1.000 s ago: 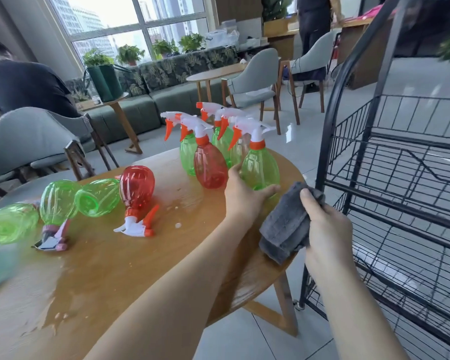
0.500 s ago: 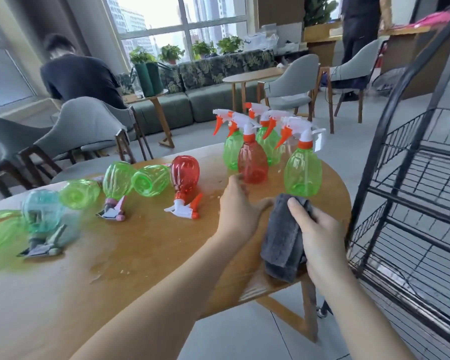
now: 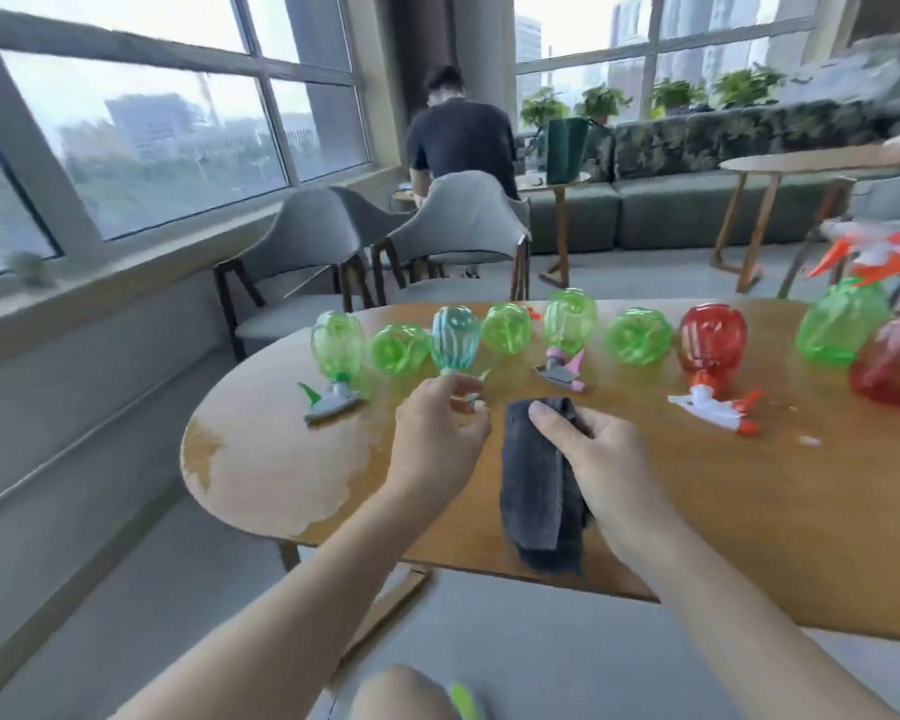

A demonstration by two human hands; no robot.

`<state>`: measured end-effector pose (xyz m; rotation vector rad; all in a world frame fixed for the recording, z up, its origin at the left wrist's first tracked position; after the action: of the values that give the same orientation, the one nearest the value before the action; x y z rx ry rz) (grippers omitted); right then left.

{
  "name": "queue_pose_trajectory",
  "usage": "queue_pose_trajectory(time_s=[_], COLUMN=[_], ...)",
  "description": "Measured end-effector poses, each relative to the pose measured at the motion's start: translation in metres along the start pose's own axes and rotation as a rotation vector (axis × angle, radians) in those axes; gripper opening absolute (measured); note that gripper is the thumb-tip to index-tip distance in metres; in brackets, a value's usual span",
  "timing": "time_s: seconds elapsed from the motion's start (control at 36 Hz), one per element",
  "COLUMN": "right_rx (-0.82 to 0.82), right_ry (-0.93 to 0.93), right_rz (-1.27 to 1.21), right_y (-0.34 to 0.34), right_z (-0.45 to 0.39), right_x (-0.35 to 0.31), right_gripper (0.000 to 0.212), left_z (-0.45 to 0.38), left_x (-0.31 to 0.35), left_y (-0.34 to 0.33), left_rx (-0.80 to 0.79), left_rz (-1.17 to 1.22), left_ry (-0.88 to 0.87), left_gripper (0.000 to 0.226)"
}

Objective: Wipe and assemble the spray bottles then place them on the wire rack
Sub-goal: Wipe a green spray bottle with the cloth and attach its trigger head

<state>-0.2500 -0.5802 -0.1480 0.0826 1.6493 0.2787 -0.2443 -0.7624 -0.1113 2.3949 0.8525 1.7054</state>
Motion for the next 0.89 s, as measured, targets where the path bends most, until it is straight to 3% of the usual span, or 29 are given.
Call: queue_pose_trajectory(time_s=[0.17, 0.28, 0.53, 0.67, 0.89], right_rx=[-0.107, -0.111, -0.113, -0.128, -0.112], right_ry=[-0.002, -0.028, -0.082, -0.088, -0.089], right_rz=[0.033, 0.028, 0.04, 0.028, -0.002], right_y=[-0.089, -0.125, -0.156, -0.151, -0.118], right_z=[-0.031, -0.051, -0.075, -0.072, -0.049], right_x=[-0.015, -0.01, 0.002, -0.001, -0.007], right_gripper=[0.044, 0.061, 0.067, 0.036, 0.03], left_z=[-0.032, -0.055, -0.096, -0.099, -0.047], left_x=[-0.071, -0.113, -0.167, -0.164, -0.126], left_y=[0.075, 0.094, 0.096, 0.096, 0.089], left_rx=[0.066, -0.024, -0.219, -0.228, -0.298], left_rz=[-0.224, -0.382, -0.726, -0.728, -0.672], left_ry=[0.13, 0.222, 0.268, 0.26, 0.267], left_gripper=[0.038, 0.05, 0.051, 0.035, 0.033])
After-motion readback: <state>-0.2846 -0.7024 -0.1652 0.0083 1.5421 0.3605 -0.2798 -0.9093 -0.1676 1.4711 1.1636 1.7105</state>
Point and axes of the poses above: each hand's wrist, its own z-axis away from the middle knuckle, its own y-axis out of the back of the hand, x = y × z, the point moved 9 cm from there along -z, towards the middle knuckle, and after that the axes turned 14 degrees about z, right-handed, at the moved point
